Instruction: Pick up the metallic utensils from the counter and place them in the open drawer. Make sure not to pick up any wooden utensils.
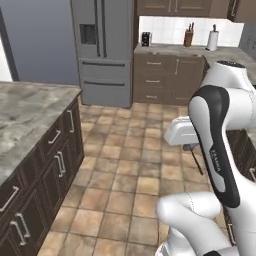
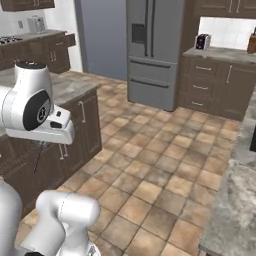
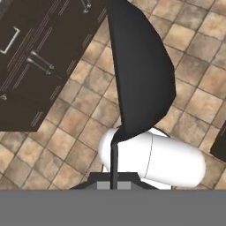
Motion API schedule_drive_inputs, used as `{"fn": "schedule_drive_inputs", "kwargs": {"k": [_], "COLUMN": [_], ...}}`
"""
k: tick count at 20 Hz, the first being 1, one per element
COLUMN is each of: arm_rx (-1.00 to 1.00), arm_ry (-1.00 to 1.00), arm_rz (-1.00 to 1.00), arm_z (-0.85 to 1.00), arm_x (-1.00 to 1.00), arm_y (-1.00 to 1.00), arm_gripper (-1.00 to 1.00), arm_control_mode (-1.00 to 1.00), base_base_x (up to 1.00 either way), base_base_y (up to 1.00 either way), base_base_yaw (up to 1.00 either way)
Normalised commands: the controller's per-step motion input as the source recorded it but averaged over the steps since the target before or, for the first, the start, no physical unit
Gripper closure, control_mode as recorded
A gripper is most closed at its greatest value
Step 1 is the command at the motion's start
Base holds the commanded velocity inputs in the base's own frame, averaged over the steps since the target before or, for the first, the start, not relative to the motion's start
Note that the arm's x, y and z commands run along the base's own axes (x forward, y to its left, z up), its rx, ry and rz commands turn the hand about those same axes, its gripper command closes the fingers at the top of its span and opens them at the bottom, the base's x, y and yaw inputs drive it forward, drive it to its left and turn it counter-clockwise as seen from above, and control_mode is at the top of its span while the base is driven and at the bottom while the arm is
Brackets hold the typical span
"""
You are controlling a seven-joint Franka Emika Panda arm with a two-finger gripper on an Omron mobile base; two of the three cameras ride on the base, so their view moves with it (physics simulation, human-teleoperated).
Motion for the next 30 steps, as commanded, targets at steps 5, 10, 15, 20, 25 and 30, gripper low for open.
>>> {"fn": "schedule_drive_inputs", "kwargs": {"k": [5,10,15,20,25,30], "arm_rx": [0.00,0.00,0.00,0.00,0.00,0.00], "arm_ry": [0.00,0.00,0.00,0.00,0.00,0.00], "arm_rz": [0.00,0.00,0.00,0.00,0.00,0.00], "arm_z": [0.00,0.00,0.00,0.00,0.00,0.00], "arm_x": [0.00,0.00,0.00,0.00,0.00,0.00], "arm_y": [0.00,0.00,0.00,0.00,0.00,0.00], "arm_gripper": [1.00,1.00,1.00,1.00,1.00,1.00], "arm_control_mode": [1.00,1.00,1.00,1.00,1.00,1.00], "base_base_x": [1.00,1.00,1.00,1.00,1.00,1.00], "base_base_y": [-0.24,-0.15,-0.02,-0.12,-0.20,-0.13], "base_base_yaw": [0.10,0.19,0.28,0.35,0.38,0.52]}}
